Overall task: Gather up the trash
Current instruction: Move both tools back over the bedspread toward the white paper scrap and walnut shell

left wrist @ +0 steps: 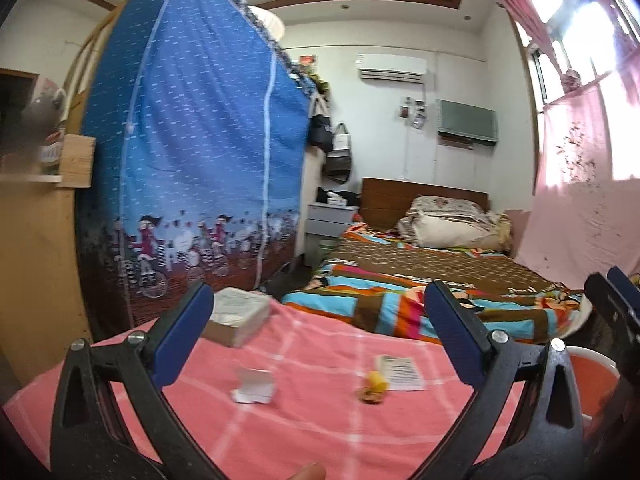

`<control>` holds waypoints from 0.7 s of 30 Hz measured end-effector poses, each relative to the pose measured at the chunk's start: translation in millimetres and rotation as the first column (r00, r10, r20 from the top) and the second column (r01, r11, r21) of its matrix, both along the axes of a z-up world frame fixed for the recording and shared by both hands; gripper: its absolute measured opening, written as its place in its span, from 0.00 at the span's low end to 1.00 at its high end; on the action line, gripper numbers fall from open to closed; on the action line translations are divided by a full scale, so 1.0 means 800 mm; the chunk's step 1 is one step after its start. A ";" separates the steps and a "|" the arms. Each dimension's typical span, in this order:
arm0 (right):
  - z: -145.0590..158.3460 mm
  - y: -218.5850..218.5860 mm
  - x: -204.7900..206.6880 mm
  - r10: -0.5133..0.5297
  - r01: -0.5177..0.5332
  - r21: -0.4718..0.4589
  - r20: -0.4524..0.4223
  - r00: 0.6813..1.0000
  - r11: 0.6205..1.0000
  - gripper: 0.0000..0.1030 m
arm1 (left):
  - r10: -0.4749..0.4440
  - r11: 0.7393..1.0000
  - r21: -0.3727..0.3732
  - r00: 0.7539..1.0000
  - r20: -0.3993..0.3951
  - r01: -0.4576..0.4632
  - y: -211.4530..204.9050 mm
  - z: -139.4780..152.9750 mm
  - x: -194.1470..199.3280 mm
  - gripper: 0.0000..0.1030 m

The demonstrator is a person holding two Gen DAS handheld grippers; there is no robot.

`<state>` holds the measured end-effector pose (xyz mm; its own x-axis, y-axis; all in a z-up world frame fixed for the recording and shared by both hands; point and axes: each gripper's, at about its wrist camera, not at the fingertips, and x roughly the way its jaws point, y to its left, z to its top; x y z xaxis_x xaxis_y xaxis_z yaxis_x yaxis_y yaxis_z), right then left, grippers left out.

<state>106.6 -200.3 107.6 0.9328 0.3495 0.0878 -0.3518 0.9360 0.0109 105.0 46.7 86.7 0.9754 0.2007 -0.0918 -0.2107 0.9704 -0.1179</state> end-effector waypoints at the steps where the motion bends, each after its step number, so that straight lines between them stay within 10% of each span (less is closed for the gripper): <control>1: -0.002 0.006 0.000 0.010 -0.010 -0.002 -0.002 1.000 1.000 1.00 | 0.010 1.000 -0.002 1.000 0.002 -0.010 0.009 -0.001 -0.001 0.99; 16: -0.032 0.089 0.054 0.065 -0.086 -0.094 -0.209 0.976 0.992 0.99 | -0.014 0.999 -0.043 0.995 -0.098 0.010 0.082 -0.025 0.012 0.98; 21: -0.050 0.114 0.074 0.069 -0.128 -0.164 -0.320 0.945 0.978 0.84 | -0.078 0.996 -0.057 0.976 -0.202 0.068 0.084 -0.042 0.036 0.98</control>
